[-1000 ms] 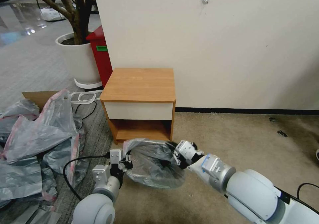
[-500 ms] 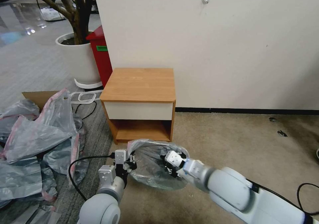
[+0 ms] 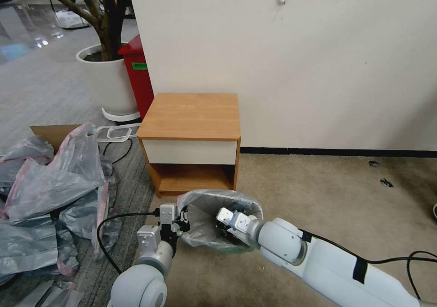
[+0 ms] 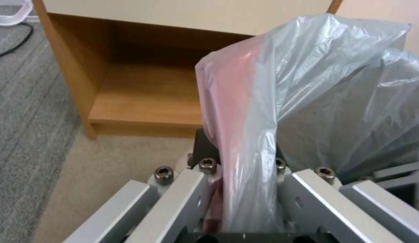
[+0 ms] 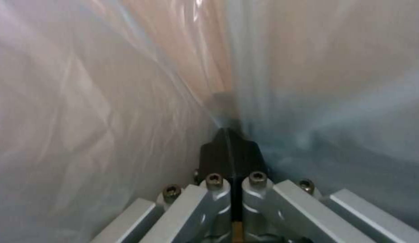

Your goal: Pick up the garbage bag from the table and place it over the trash can.

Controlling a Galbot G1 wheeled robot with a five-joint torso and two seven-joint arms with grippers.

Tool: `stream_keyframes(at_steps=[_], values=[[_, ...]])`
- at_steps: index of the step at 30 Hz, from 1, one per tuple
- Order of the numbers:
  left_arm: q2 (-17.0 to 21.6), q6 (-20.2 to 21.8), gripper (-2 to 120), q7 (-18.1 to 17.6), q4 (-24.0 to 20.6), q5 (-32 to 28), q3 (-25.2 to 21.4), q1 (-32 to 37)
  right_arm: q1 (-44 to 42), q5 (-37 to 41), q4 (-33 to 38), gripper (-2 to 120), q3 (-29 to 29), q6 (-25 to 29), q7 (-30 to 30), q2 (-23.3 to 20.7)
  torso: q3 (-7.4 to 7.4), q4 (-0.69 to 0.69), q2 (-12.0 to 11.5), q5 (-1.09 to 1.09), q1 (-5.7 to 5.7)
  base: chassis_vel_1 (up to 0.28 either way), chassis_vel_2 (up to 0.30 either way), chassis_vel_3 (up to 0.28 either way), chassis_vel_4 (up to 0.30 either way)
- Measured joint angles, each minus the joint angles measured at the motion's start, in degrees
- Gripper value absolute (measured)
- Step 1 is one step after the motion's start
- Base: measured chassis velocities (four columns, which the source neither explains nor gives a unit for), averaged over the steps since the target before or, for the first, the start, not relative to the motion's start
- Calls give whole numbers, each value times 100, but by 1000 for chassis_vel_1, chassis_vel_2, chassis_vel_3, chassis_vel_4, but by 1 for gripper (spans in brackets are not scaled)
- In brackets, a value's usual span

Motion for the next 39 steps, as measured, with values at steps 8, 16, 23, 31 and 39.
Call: stream_keyframes(at_steps=[8,16,23,31,39], values=[[-11,36,5,-7,-158,-106,42,77,114,-52,-424,0,-151,7,4,272,0,0,0,1,0,0,0,0,0],[3,48,5,-25,-168,-182,-91,88,56,-26,-280,0,-67,11,29,224,0,1,0,0,0,0,0,0,0],[0,180,5,-176,60,-525,-256,-89,-506,209,752,0,575,41,111,-165,0,1,0,0,0,0,0,0,0],[-4,532,5,-471,243,-1658,-373,-263,-1783,499,2107,0,2117,388,118,-490,0,0,0,1,0,0,0,0,0],[61,1163,3,-545,414,-2463,-500,-301,-3105,730,2741,0,3916,1006,119,263,0,1,1,-1,0,0,0,0,0]])
